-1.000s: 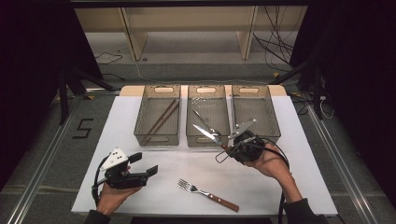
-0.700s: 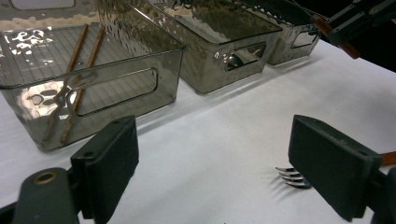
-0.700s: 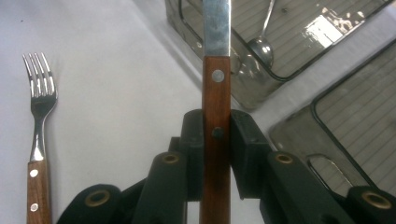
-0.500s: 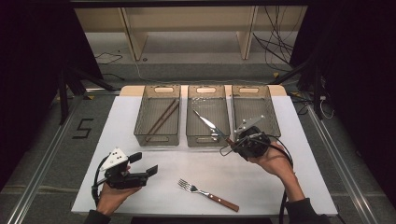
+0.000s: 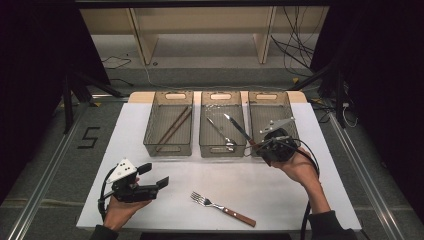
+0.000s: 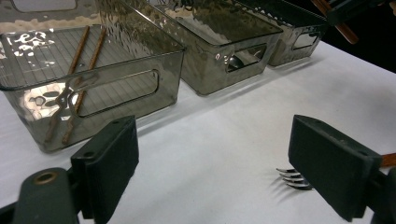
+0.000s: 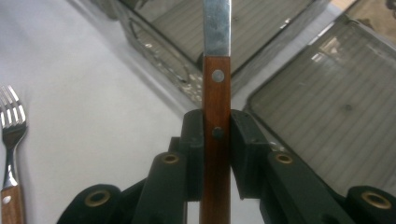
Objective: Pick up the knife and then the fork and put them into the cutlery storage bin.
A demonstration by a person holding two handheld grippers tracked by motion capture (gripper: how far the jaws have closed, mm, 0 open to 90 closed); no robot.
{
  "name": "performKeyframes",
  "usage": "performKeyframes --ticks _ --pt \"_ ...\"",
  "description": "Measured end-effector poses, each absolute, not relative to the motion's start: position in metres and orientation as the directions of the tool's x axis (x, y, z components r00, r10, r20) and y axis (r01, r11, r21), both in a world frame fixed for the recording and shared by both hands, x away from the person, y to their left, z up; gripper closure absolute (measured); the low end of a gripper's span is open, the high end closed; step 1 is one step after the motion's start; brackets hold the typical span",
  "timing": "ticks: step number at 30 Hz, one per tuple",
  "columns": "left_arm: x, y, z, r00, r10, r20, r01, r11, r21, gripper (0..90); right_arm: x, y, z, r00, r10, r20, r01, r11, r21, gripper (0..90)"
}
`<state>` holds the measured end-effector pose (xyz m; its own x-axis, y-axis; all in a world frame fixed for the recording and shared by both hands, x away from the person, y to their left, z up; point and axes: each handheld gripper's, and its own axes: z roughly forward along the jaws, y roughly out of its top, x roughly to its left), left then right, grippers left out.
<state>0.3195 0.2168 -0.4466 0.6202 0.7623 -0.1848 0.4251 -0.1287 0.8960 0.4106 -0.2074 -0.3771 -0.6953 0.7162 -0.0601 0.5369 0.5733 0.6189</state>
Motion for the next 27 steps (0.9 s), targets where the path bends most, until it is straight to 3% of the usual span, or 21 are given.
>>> performKeyframes --ticks 27 --pt "0.32 0.217 -0.446 0.619 0.763 -0.187 0.424 -0.124 0.897 15.9 0.471 -0.235 -0.368 -0.473 0.881 -0.004 0.667 0.362 0.651 76.9"
